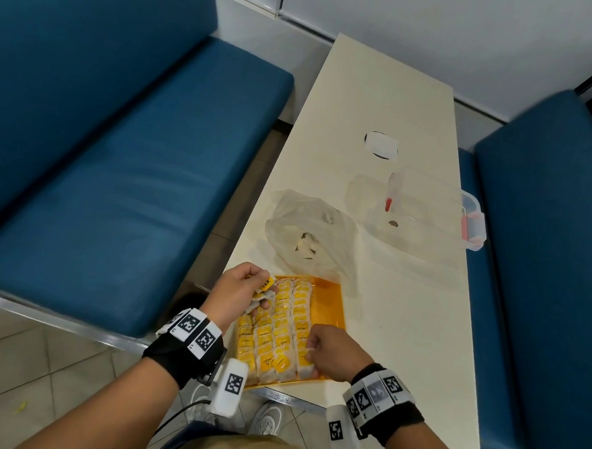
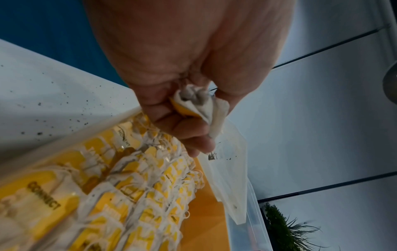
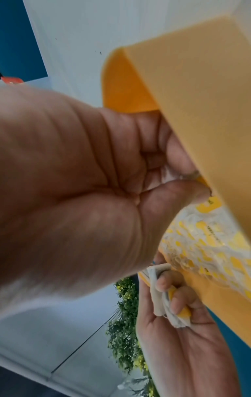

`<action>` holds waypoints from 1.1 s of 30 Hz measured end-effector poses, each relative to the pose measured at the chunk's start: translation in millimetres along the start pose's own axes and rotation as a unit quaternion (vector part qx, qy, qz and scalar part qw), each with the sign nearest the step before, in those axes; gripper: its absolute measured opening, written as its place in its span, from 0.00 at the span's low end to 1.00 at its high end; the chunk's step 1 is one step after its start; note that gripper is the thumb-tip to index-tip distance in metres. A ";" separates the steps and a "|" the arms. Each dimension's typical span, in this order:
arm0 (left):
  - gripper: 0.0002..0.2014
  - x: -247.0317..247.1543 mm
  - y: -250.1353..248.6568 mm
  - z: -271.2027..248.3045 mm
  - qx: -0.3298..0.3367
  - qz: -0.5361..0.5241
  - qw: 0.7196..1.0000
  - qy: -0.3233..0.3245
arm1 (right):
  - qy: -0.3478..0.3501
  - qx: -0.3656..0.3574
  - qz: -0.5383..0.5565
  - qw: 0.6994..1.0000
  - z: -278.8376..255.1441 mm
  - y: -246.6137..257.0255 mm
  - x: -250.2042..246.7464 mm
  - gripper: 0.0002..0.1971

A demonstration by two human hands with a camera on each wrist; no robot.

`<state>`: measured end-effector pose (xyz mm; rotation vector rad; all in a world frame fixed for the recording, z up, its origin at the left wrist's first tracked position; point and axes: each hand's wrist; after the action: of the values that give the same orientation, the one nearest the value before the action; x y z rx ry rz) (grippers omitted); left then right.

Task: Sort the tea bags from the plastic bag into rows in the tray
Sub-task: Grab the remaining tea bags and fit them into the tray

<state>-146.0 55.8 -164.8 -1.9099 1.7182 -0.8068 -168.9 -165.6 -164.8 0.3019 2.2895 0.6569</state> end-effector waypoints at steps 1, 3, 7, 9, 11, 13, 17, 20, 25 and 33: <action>0.09 0.1 0.6 0.6 0.000 0.001 1.000 -0.001 | -0.001 0.003 -0.002 1.000 1.0 0.3 1.0 0.08; 0.09 -0.2 2.2 1.0 0.002 0.005 1.000 -0.003 | -0.001 0.012 -0.009 1.000 2.9 0.8 3.1 0.09; 0.09 -0.2 3.0 0.5 0.007 0.007 1.000 -0.009 | 0.013 0.032 -0.055 0.998 5.8 2.7 6.0 0.12; 0.09 0.3 2.8 -0.2 0.007 0.005 1.000 -0.010 | 0.028 0.034 -0.083 0.996 6.5 3.1 7.1 0.16; 0.09 1.1 2.4 -1.2 0.007 0.004 1.000 -0.012 | 0.031 0.030 -0.106 0.993 7.4 2.8 9.6 0.20; 0.09 1.4 2.5 -1.7 0.007 0.006 1.000 -0.014 | 0.019 0.026 -0.115 0.993 9.5 2.1 13.2 0.22; 0.09 0.0 3.9 -0.7 0.003 0.016 1.000 -0.008 | 0.006 0.026 -0.121 0.992 7.8 5.0 14.8 0.24; 0.10 -1.7 2.6 -2.4 0.005 0.032 0.999 0.005 | -0.034 -0.011 -0.107 0.994 0.8 14.6 -0.6 0.19; 0.11 4.8 -0.4 -7.5 0.007 0.027 0.999 0.034 | -0.219 -0.175 0.060 0.958 -5.9 45.2 -38.9 0.12; 0.19 18.3 -4.8 -14.5 0.030 0.053 0.995 0.081 | -0.236 -0.226 0.098 0.940 4.4 64.1 -41.7 0.17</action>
<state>-151.4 39.2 -148.7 -1.7399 1.8511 -0.9831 -134.7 -126.3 -108.7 0.4152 1.6110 1.0592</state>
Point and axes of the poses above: each hand's wrist, its own z-axis towards the middle knuckle, its own x-axis out of the palm, y = z × x, and after that the axes turned 14 degrees about -x, right-handed
